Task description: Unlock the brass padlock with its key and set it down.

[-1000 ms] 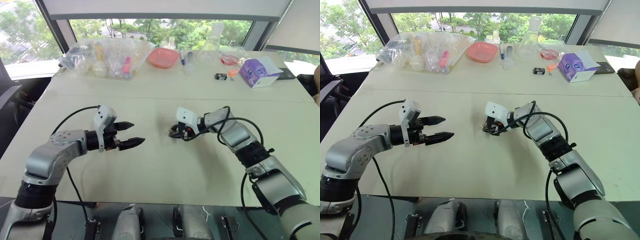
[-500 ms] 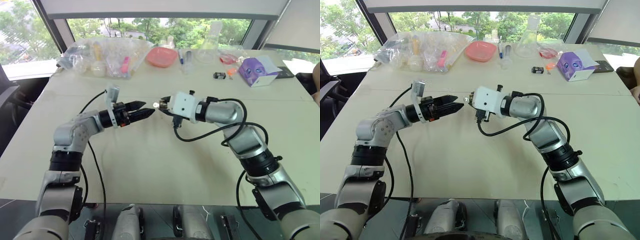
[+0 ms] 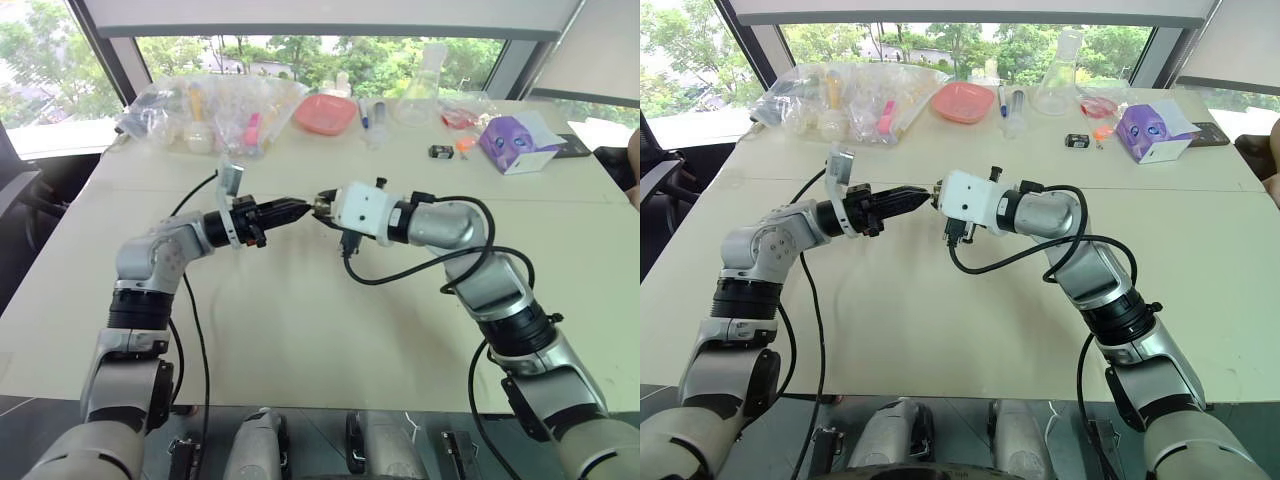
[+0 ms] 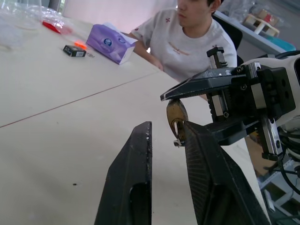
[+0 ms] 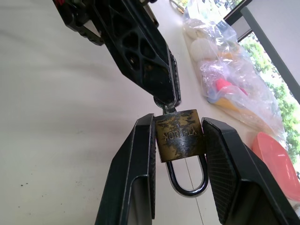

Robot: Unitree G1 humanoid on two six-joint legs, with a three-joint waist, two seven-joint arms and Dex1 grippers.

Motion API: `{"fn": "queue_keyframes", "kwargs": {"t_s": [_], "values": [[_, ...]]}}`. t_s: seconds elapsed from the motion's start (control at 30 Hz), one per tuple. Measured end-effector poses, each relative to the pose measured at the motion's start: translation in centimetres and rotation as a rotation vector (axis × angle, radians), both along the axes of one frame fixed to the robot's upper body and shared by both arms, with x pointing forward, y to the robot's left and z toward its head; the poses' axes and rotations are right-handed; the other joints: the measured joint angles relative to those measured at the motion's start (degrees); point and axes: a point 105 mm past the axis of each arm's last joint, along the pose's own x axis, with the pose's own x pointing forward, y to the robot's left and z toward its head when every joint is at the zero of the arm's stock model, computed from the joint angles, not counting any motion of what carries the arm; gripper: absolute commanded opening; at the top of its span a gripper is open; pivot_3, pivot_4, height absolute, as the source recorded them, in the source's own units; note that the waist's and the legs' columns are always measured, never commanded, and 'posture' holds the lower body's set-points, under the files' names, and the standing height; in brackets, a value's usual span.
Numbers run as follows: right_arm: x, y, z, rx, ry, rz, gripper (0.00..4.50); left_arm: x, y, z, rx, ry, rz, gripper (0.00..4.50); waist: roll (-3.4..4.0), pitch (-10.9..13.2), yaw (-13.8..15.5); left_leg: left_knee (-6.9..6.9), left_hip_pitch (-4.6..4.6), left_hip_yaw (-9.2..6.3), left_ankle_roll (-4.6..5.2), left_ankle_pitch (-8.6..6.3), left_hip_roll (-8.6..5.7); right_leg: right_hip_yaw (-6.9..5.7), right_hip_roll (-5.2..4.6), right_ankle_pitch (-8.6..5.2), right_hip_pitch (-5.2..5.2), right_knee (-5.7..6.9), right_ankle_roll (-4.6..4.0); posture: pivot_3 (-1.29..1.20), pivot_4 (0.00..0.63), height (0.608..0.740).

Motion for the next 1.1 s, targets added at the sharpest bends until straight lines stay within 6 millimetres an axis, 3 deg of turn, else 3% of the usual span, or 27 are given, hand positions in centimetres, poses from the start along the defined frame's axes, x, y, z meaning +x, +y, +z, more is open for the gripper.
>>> {"fn": "queue_keyframes", "kwargs": {"t_s": [0.1,0.23,0.5,0.8,0.83,0.93,1.1], "values": [[0.0,0.0,-0.1,0.000,0.005,-0.004,0.89,0.0,0.0,0.0,0.018,-0.025,-0.001,1.02,0.00,0.00,0.00,0.00,0.00,0.01,0.00,0.00,0.00,0.00,0.00,0.00,0.00,0.00,0.00,0.00,0.150,0.733],[0.1,-0.1,-0.1,-0.001,0.010,-0.008,0.89,-0.2,-0.2,0.0,0.025,-0.040,-0.025,0.06,0.00,0.00,0.00,0.00,0.00,0.01,0.00,0.00,0.00,0.00,0.00,0.00,0.00,0.00,0.00,0.00,0.150,0.733],[0.1,-0.2,-0.2,-0.009,0.009,-0.014,0.89,0.0,-0.4,0.2,0.112,-0.155,-0.019,0.06,0.00,0.00,0.02,0.00,0.00,0.01,0.00,0.00,0.00,0.00,0.00,0.00,0.00,0.00,0.00,0.00,0.150,0.733],[0.6,-0.6,-1.1,-0.023,0.045,-0.041,0.89,0.4,-1.1,-0.3,0.475,-0.654,-0.007,0.06,0.00,0.00,0.07,0.00,0.00,0.06,0.01,0.00,0.00,0.00,0.00,0.00,-0.01,-0.01,0.00,0.00,0.150,0.733],[0.6,-0.6,-1.2,-0.023,0.047,-0.041,0.89,0.4,-1.1,-0.4,0.480,-0.653,-0.010,0.06,0.00,0.00,0.06,-0.01,0.00,0.06,0.01,-0.01,0.00,0.00,0.00,0.00,-0.01,-0.01,0.00,0.00,0.150,0.733],[0.5,-0.3,-1.1,-0.016,0.043,-0.030,0.89,0.4,-0.6,-0.4,0.343,-0.419,-0.028,0.06,0.00,0.00,-0.01,0.00,-0.02,0.04,0.01,0.00,0.00,0.00,0.00,0.00,-0.02,0.00,0.00,0.00,0.150,0.733],[0.3,0.0,-0.7,-0.007,0.017,-0.013,0.89,1.0,1.0,0.0,0.200,-0.182,0.000,2.42,0.00,0.00,-0.05,0.00,-0.02,0.00,0.01,0.00,0.01,0.00,0.02,0.00,-0.02,0.00,0.01,0.00,0.150,0.733]]}}
